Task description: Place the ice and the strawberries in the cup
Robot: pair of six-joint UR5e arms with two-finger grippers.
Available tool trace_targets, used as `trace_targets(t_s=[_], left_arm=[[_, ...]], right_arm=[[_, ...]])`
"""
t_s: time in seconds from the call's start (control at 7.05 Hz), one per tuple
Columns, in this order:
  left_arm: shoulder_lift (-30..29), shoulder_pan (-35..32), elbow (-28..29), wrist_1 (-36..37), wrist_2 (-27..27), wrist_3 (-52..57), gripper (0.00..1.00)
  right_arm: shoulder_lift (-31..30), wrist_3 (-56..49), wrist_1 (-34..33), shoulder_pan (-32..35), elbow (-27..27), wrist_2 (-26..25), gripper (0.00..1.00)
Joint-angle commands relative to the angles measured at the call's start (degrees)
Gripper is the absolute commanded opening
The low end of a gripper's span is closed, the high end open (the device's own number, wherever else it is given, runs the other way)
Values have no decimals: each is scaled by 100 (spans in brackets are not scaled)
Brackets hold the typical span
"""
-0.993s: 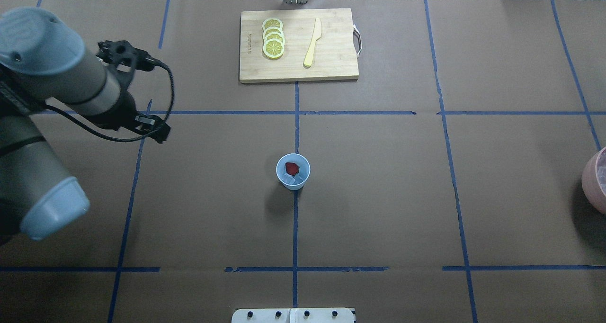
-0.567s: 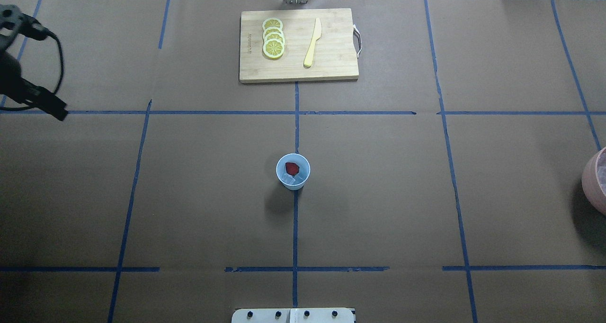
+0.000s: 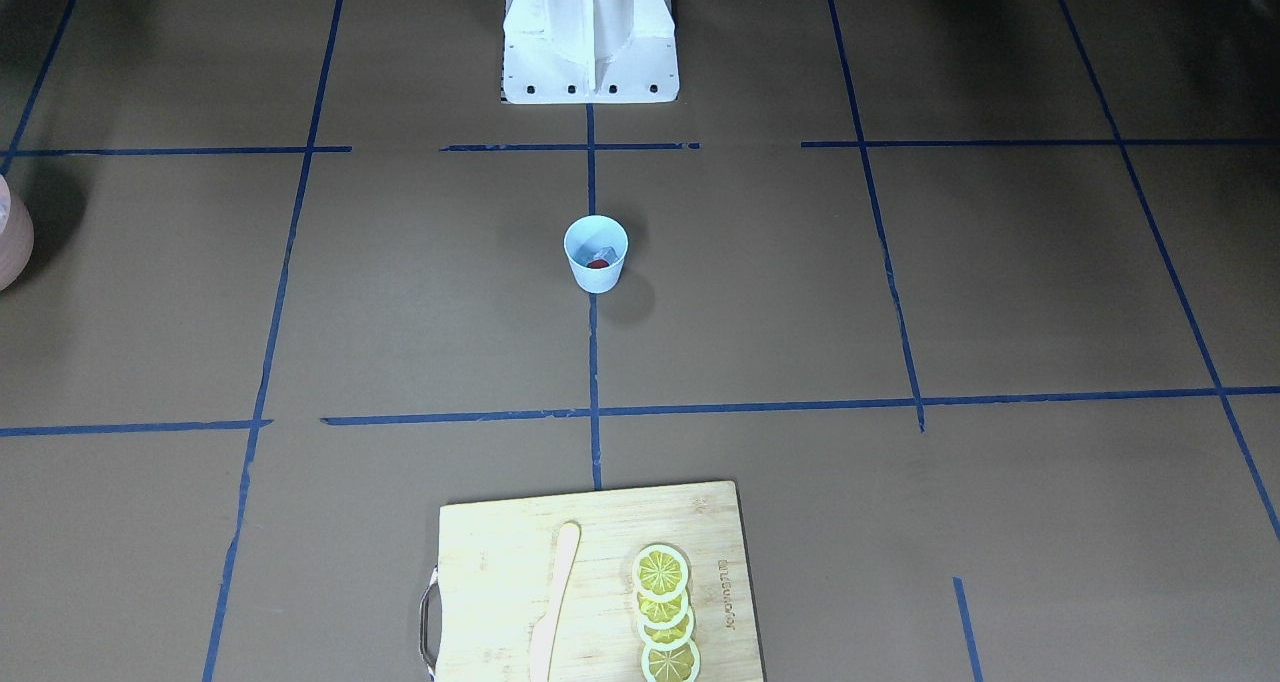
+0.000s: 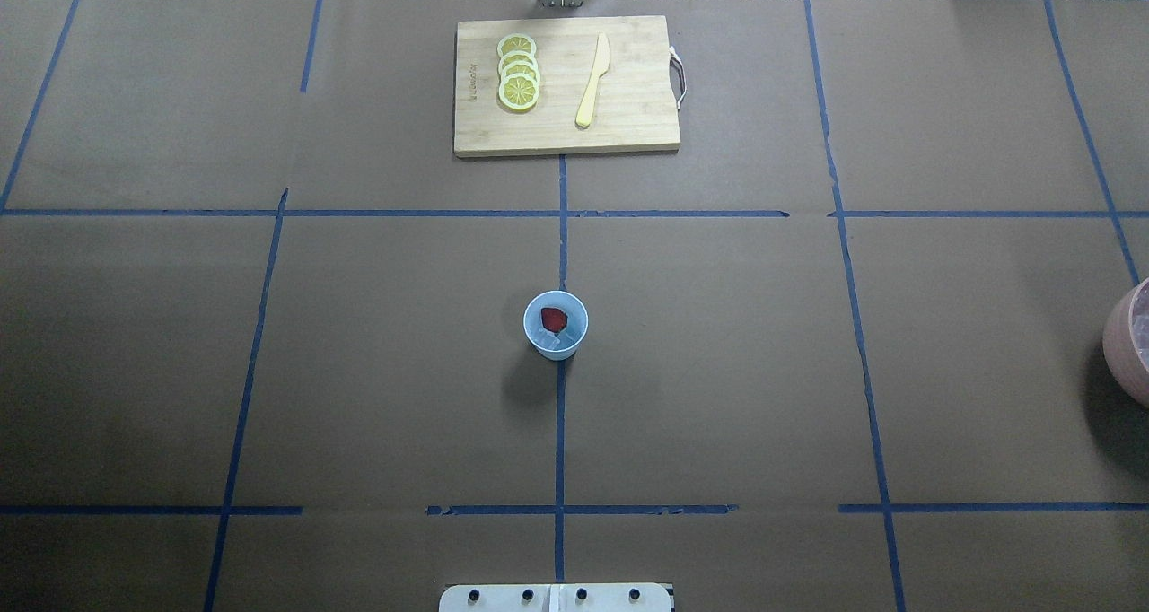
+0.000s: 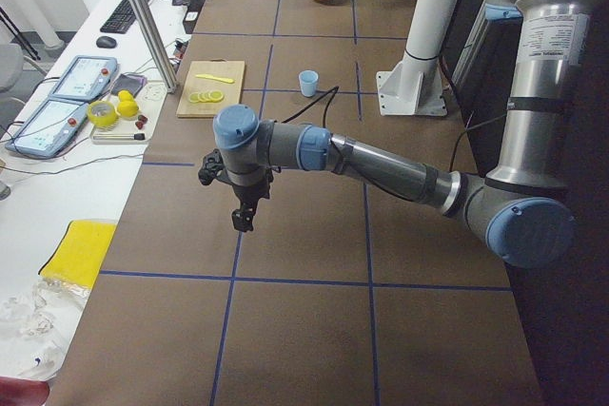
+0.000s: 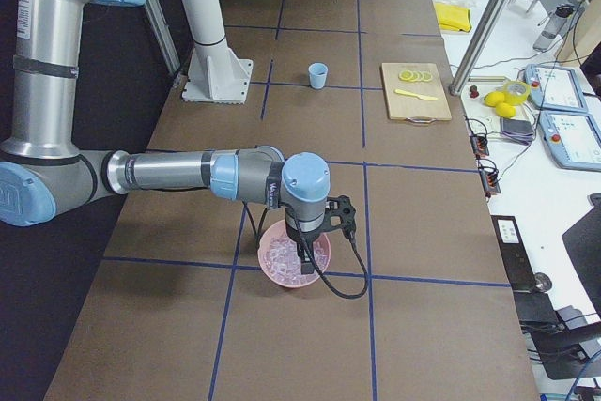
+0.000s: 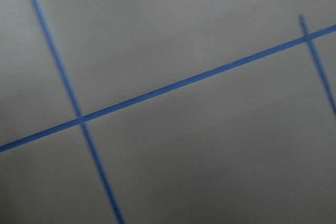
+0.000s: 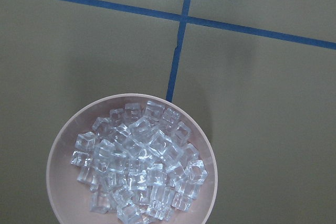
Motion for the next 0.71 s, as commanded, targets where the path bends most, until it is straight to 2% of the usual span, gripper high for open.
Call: trace_targets(t_s=[0.0,0.28,0.57], left_arm=[[273,-450,229,0,-44,177,100],[404,-460,246,-35,-44,186,100],[703,-451,264,-534,-35,178,100]], right_arm=[[0,27,0,-1,15,12,99],[0,27,9,-1,6,12,99],[0,27,9,-1,6,12,99]])
